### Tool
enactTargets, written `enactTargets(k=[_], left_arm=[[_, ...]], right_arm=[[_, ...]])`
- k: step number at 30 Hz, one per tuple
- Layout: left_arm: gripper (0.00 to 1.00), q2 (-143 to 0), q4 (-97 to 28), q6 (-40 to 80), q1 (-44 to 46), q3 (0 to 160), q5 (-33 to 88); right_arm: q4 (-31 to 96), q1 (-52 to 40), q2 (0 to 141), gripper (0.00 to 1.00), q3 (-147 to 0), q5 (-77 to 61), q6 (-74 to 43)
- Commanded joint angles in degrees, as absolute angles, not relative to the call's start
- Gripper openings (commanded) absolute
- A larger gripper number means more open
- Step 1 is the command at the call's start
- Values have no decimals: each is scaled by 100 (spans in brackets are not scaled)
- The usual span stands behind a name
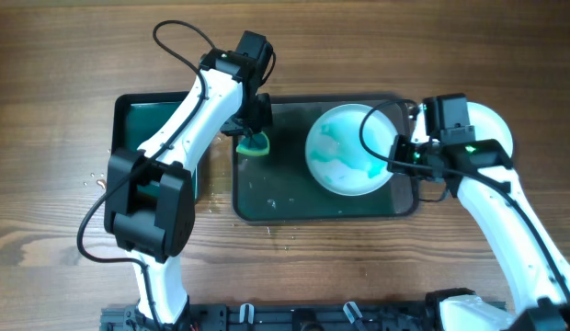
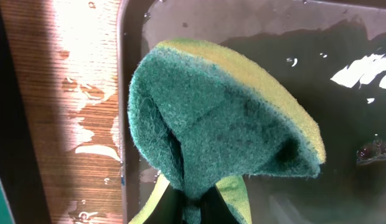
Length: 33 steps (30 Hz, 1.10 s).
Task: Clean dirty plates on tray and stack at the side
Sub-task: 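Lift the last plate with the right gripper and carry it rightward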
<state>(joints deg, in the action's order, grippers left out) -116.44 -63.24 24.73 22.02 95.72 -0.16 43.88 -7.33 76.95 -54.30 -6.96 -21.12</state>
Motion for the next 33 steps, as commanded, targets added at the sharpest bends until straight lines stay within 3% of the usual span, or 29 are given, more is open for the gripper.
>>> enactTargets(k=[1, 10, 25, 33], left_arm=[[4, -11550, -6237, 2438, 2239, 9507, -43], [4, -11640, -6189, 2449, 2239, 9472, 167], [4, -11701, -6189, 2447, 2239, 9472, 314], [4, -11701, -6187, 2447, 2239, 9472, 320]], right_arm=[[4593, -731, 7354, 4, -5752, 366, -2167], [4744, -1341, 7251, 4, -5819, 2047, -2353], [4720, -4569, 7253, 4, -5830, 7135, -2366], [3997, -5137, 7253, 4, -5830, 8530, -1031]])
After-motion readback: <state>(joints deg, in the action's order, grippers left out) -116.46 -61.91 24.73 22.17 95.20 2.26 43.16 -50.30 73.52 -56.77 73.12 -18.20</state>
